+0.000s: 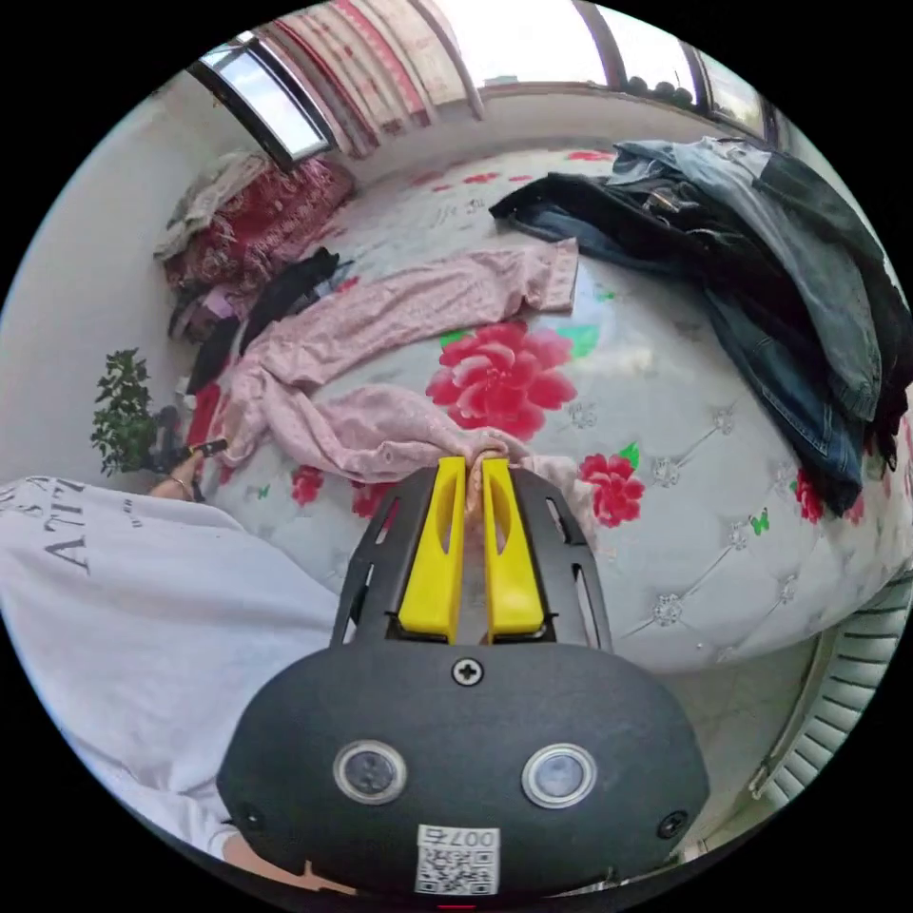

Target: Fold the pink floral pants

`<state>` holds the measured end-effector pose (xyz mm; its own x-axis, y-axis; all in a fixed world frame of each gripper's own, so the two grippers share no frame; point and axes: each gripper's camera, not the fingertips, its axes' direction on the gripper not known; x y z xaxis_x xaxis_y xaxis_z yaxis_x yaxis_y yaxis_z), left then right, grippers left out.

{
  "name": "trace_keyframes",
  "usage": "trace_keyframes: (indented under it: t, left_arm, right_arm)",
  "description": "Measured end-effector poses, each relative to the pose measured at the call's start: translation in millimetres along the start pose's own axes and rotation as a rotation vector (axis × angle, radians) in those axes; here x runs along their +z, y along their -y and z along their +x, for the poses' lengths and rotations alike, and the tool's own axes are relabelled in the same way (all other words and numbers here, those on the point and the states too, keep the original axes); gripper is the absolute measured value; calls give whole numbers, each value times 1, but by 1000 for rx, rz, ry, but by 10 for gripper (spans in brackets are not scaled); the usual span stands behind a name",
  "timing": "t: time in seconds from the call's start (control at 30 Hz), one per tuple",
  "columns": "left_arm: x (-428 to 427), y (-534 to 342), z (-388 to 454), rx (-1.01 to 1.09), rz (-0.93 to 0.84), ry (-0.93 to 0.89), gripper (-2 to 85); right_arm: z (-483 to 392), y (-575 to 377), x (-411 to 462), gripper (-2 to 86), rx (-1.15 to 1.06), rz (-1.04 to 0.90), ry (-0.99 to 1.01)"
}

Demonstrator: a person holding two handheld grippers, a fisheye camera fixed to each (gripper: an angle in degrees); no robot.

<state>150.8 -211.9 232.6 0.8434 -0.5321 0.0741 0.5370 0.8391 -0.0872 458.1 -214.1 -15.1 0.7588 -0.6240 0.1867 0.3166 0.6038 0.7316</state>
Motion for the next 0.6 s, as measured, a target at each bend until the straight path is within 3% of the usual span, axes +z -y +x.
trace_keyframes:
  t: [0.2,0.3,0.43,0.5,0.6]
  left_arm:
    - [-7,8,0,-36,5,-27,47]
    - [-10,11,4,-26,-2,-10,45]
    - [-14,12,3,-35,2,-12,47]
    - [-16,10,0,-40,8,-23,50]
    - [-18,6,-7,-47,16,-43,53]
  right_arm:
    - [3,45,-140,33,0,340,284]
    - [23,74,-146,53,192,405,154]
    - [66,116,-77,73,328,213,-214]
    - [81,114,-45,75,341,113,-269]
    - [92,89,-18,75,332,99,-188]
